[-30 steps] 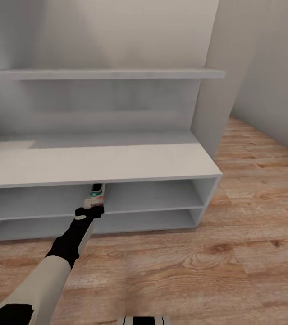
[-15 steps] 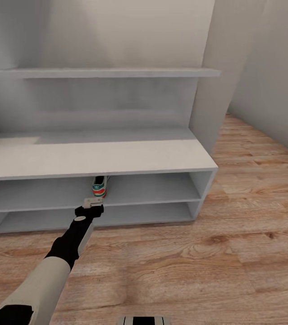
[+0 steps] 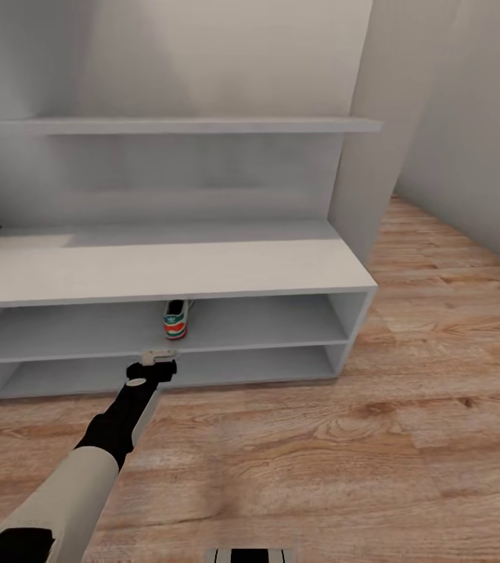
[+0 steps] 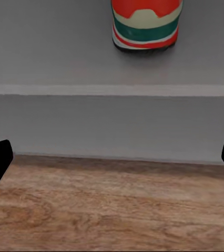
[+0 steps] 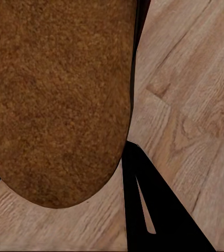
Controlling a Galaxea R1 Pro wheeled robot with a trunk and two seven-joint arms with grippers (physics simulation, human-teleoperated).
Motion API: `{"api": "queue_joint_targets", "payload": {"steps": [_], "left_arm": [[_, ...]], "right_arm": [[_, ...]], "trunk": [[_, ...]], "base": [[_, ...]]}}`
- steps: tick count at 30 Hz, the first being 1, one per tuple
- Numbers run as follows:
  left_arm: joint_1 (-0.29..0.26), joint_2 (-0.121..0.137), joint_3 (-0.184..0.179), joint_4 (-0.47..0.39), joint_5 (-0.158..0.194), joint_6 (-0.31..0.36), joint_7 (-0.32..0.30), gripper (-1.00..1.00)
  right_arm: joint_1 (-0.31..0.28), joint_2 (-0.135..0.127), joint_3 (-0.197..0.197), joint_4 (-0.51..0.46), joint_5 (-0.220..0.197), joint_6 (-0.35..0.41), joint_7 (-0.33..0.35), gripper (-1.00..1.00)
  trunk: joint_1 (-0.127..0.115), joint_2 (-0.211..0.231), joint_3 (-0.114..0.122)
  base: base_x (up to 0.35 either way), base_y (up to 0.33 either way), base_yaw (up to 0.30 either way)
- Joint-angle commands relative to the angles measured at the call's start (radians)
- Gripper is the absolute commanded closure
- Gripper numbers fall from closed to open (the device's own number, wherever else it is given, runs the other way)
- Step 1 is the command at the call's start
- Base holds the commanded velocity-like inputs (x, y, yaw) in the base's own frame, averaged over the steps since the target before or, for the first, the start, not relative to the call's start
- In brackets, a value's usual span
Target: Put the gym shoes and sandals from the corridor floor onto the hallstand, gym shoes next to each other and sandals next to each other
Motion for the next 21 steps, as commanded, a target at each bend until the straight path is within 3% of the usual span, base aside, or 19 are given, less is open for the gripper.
{"api": "queue_joint_targets", "payload": {"steps": [1,14,21], "left_arm": [[0.000,0.000,-0.001,0.002,0.001,0.006,0.004,-1.00],[0.000,-0.002,-0.003,0.012,0.002,0.006,0.000,-1.00],[0.000,-0.003,-0.003,0.012,0.003,0.006,0.000,-1.00]], "right_arm": [[-0.001,0.000,0.000,-0.001,-0.011,0.005,-0.011,1.00],[-0.001,0.000,0.000,-0.001,-0.011,0.005,-0.011,1.00],[-0.001,0.000,0.000,-0.001,-0.011,0.005,-0.011,1.00]], "trunk": [[-0.001,0.000,-0.001],[-0.001,0.000,-0.001],[-0.001,0.000,-0.001]], "base": [[-0.276,0.112,0.000],[-0.287,0.182,0.000],[-0.141,0.269,0.000]]}}
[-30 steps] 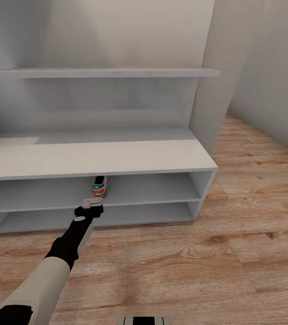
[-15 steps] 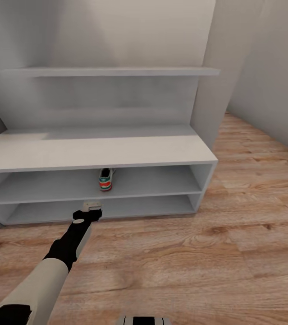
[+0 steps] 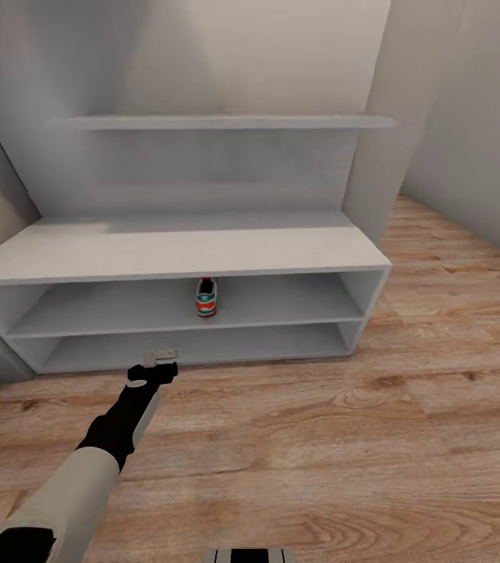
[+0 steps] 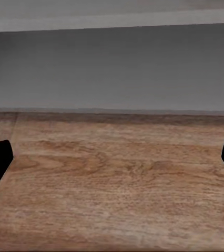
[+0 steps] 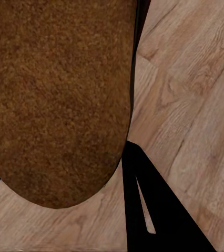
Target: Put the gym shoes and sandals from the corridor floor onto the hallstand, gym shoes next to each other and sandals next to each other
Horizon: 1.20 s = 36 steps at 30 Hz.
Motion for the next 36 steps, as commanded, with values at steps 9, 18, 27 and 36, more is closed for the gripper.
{"api": "queue_joint_targets", "payload": {"steps": [9,18,27,36], "left_arm": [[0.000,0.000,-0.002,-0.001,0.002,0.006,0.005,-1.00],[0.000,0.000,-0.002,-0.002,0.002,0.007,0.004,-1.00],[-0.001,0.000,-0.002,-0.001,0.002,0.007,0.005,-1.00],[-0.001,0.000,-0.002,-0.001,0.002,0.007,0.005,-1.00]], "right_arm": [[0.000,-0.001,0.000,-0.002,-0.011,0.005,-0.011,1.00],[0.000,-0.001,0.000,-0.003,-0.010,0.006,-0.011,1.00],[0.000,-0.001,0.000,-0.003,-0.010,0.006,-0.011,1.00],[0.000,-0.001,0.000,-0.002,-0.010,0.006,-0.011,1.00]], "trunk": [[0.000,0.000,-0.001],[0.000,0.000,-0.001],[0.000,0.000,-0.001],[0.000,0.000,-0.001]], "base": [[-0.012,0.262,0.000],[0.000,0.020,0.000],[-0.021,0.183,0.000],[-0.184,0.268,0.000]]}}
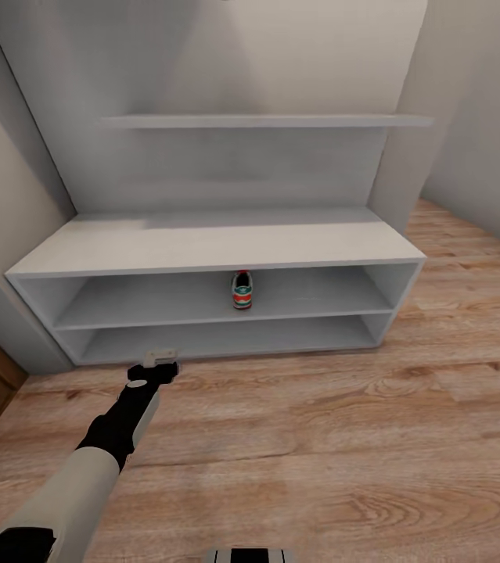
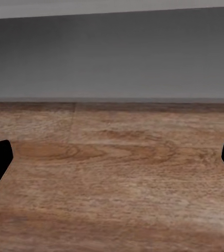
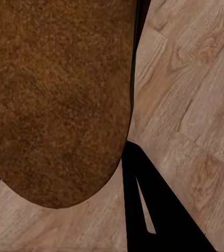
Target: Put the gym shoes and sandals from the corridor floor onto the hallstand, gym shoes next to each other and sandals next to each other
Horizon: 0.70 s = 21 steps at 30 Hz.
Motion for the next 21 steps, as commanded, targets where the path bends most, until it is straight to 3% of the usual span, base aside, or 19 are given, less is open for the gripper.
{"api": "queue_joint_targets", "payload": {"steps": [1,16,21], "left_arm": [[0.000,0.000,-0.002,-0.001,0.002,0.005,0.004,-1.00],[0.000,0.000,-0.002,-0.001,0.002,0.005,0.003,-1.00],[0.000,0.000,-0.002,-0.001,0.002,0.005,0.003,-1.00]], "right_arm": [[-0.001,0.000,0.000,-0.001,-0.011,0.005,-0.011,1.00],[-0.001,0.000,0.000,-0.001,-0.011,0.005,-0.011,1.00],[-0.001,0.000,0.000,-0.001,-0.011,0.005,-0.011,1.00]], "trunk": [[-0.001,0.000,-0.001],[-0.001,0.000,-0.001],[-0.001,0.000,-0.001]], "base": [[-0.224,0.248,0.000],[-0.224,0.246,0.000],[-0.078,0.310,0.000]]}}
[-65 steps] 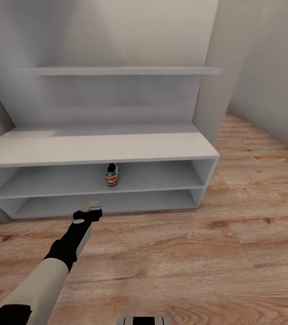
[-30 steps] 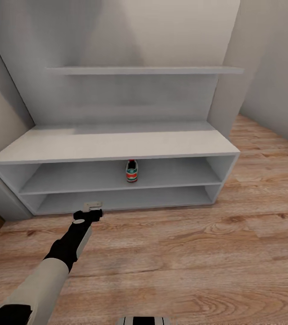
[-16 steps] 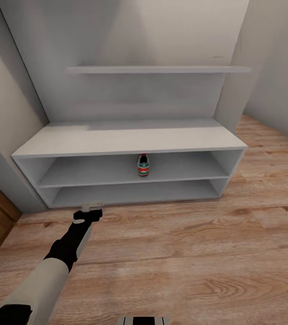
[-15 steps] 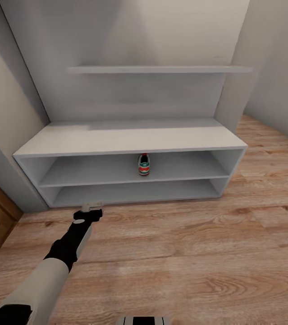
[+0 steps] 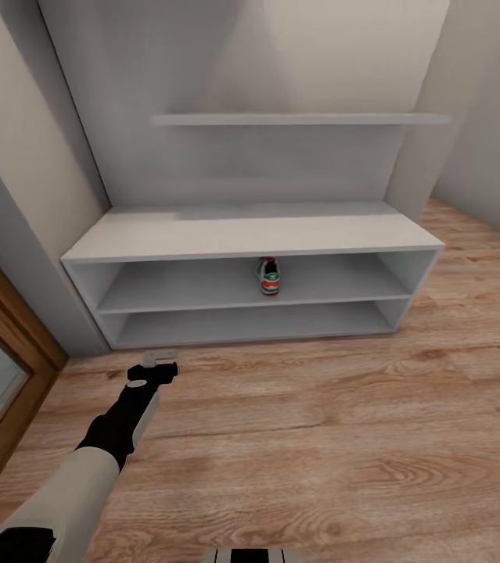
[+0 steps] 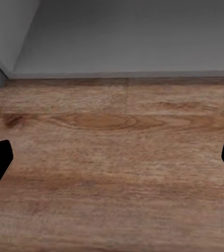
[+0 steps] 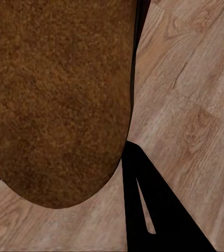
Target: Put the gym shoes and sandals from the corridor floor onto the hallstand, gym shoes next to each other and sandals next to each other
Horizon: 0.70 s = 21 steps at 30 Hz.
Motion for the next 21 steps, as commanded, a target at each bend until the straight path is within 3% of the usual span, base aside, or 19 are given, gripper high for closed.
{"api": "queue_joint_targets", "payload": {"steps": [1,8,15,21], "left_arm": [[0.000,0.000,-0.002,-0.001,0.001,0.005,0.004,-1.00],[0.000,0.001,0.000,-0.001,0.002,0.005,0.005,-1.00],[0.000,0.001,0.000,-0.001,0.002,0.005,0.005,-1.00],[0.000,0.001,-0.001,-0.001,0.002,0.005,0.005,-1.00]], "right_arm": [[-0.001,0.000,0.000,-0.002,-0.011,0.005,-0.011,1.00],[0.000,0.000,0.000,-0.002,-0.011,0.006,-0.011,1.00],[0.000,-0.001,0.000,-0.002,-0.011,0.005,-0.011,1.00],[0.000,0.000,0.000,-0.002,-0.011,0.006,-0.011,1.00]], "trunk": [[0.000,0.000,-0.001],[0.000,0.000,-0.001],[0.000,0.000,-0.002],[0.000,0.000,-0.008]], "base": [[-0.018,0.336,0.000],[0.007,0.278,0.000],[0.001,0.023,0.010],[0.000,0.001,0.151]]}}
